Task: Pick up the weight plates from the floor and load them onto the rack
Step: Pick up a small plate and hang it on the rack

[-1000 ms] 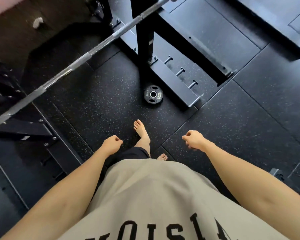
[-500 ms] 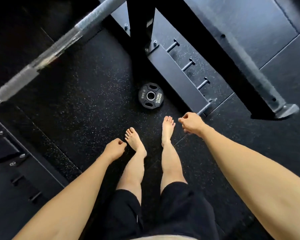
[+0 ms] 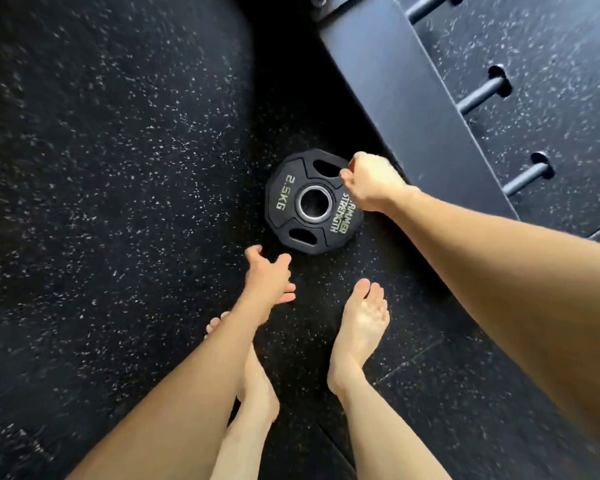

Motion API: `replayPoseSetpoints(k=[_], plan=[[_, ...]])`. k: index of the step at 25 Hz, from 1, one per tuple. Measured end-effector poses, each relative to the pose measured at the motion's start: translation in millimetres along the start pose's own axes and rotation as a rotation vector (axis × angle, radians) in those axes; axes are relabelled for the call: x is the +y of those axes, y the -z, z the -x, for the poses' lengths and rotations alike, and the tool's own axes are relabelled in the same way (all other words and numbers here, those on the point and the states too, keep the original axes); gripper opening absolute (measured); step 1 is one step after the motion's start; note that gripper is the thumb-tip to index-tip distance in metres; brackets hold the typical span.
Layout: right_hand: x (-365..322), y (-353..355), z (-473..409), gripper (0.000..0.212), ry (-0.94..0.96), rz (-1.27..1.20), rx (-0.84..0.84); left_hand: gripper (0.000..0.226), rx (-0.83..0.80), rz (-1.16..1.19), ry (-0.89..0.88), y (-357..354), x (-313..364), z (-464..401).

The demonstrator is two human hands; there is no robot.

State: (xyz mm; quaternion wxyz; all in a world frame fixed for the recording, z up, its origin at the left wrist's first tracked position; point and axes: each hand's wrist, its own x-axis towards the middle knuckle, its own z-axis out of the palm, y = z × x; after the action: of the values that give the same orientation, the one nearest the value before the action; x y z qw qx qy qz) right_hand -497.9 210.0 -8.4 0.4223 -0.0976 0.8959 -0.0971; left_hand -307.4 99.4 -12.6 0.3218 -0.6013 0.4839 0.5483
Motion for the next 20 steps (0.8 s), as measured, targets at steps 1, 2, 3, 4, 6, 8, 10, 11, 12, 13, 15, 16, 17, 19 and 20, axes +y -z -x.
replayPoseSetpoints(k=[1, 2, 3, 4, 6, 8, 10, 11, 12, 13, 15, 16, 17, 19, 20], plan=[[0, -6, -15, 0.028, 0.030, 0.036, 0.016, 0.060, 0.003, 0.025, -0.004, -10, 3, -14], [0, -12, -30, 0.031, 0.051, 0.065, 0.036, 0.064, 0.016, 0.040, -0.014, -21, 4, -28], [-1, -17, -41, 0.035, 0.061, 0.098, 0.050, 0.065, 0.033, 0.045, -0.026, -31, 6, -39], [-1, -22, -49, 0.039, 0.067, 0.142, 0.053, 0.063, 0.046, 0.044, -0.037, -39, 8, -47], [-1, -28, -58, 0.042, 0.061, 0.249, 0.073, 0.061, 0.081, 0.057, -0.050, -54, 11, -57], [-3, -28, -62, 0.036, 0.093, 0.344, 0.138, 0.064, 0.143, 0.167, -0.027, -64, 15, -59], [-5, -27, -57, 0.032, 0.119, 0.427, 0.148, 0.064, 0.172, 0.296, 0.024, -64, 21, -53], [-6, -26, -53, 0.033, 0.122, 0.453, 0.121, 0.064, 0.184, 0.320, 0.047, -60, 21, -52], [-6, -25, -45, 0.034, 0.124, 0.464, 0.086, 0.064, 0.178, 0.314, 0.071, -52, 19, -50], [-6, -24, -36, 0.034, 0.124, 0.462, 0.058, 0.064, 0.157, 0.304, 0.087, -42, 16, -47], [-6, -25, -10, 0.034, 0.097, 0.400, 0.007, 0.062, 0.103, 0.201, 0.093, -18, 9, -36], [-7, -24, 5, 0.034, 0.063, 0.354, -0.017, 0.061, 0.088, 0.125, 0.082, -8, 6, -27], [-7, -24, 20, 0.035, 0.021, 0.312, -0.040, 0.061, 0.087, 0.057, 0.057, 0, 3, -16], [-10, -19, 57, 0.037, -0.059, 0.214, -0.082, 0.060, 0.098, -0.021, -0.005, 16, -3, 15], [-13, -13, 76, 0.037, -0.084, 0.157, -0.094, 0.060, 0.093, -0.044, -0.031, 24, -2, 34]])
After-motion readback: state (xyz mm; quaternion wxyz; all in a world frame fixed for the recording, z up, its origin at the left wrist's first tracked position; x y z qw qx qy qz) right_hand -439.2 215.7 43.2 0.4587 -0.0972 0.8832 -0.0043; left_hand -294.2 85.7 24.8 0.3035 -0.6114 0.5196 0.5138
